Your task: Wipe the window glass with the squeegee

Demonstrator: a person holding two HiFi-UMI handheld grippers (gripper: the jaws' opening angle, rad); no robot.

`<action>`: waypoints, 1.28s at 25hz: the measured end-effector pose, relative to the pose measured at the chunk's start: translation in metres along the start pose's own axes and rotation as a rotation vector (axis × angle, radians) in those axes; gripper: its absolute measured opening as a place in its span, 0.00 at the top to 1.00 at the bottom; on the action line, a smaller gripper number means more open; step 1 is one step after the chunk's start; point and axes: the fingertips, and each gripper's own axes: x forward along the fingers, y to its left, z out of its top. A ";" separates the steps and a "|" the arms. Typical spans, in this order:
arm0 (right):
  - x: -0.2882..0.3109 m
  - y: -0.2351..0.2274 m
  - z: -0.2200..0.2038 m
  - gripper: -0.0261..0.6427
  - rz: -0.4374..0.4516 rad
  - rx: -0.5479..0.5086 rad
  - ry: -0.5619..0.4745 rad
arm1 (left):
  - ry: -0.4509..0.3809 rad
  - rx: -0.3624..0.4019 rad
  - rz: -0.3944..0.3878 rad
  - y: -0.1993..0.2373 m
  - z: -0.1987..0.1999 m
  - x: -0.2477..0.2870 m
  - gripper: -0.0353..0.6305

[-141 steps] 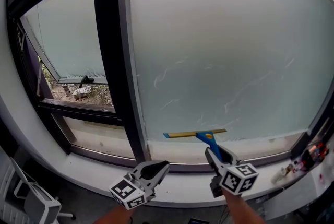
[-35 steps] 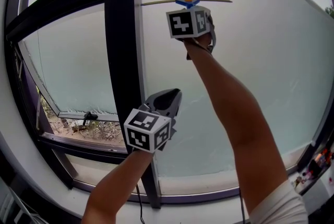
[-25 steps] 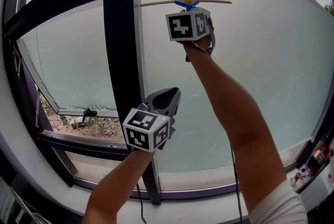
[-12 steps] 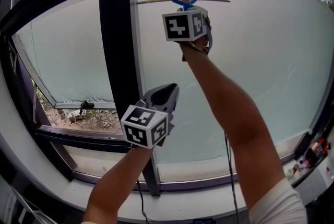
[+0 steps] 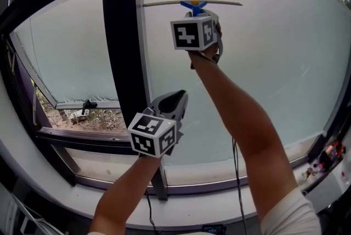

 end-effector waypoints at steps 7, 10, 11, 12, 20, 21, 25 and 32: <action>-0.007 0.004 -0.017 0.73 0.007 -0.015 0.010 | 0.025 -0.024 -0.015 -0.009 -0.018 -0.004 0.90; -0.011 0.005 -0.024 0.73 0.011 -0.017 0.016 | 0.024 -0.030 -0.025 -0.016 -0.021 -0.005 0.90; -0.012 0.006 -0.027 0.73 0.012 -0.019 0.018 | 0.023 -0.031 -0.027 -0.018 -0.021 -0.005 0.90; -0.013 0.006 -0.029 0.73 0.012 -0.021 0.018 | 0.022 -0.031 -0.030 -0.020 -0.022 -0.006 0.90; -0.023 0.010 -0.049 0.73 0.017 -0.027 0.027 | 0.036 -0.050 -0.029 -0.025 -0.038 -0.010 0.90; -0.023 0.010 -0.052 0.73 0.017 -0.030 0.028 | 0.040 -0.055 -0.028 -0.025 -0.041 -0.011 0.90; -0.027 0.013 -0.061 0.73 0.019 -0.031 0.031 | 0.056 -0.077 -0.014 -0.022 -0.055 -0.013 0.90; -0.035 0.018 -0.077 0.73 0.029 -0.033 0.037 | 0.075 -0.107 0.008 -0.015 -0.072 -0.019 0.90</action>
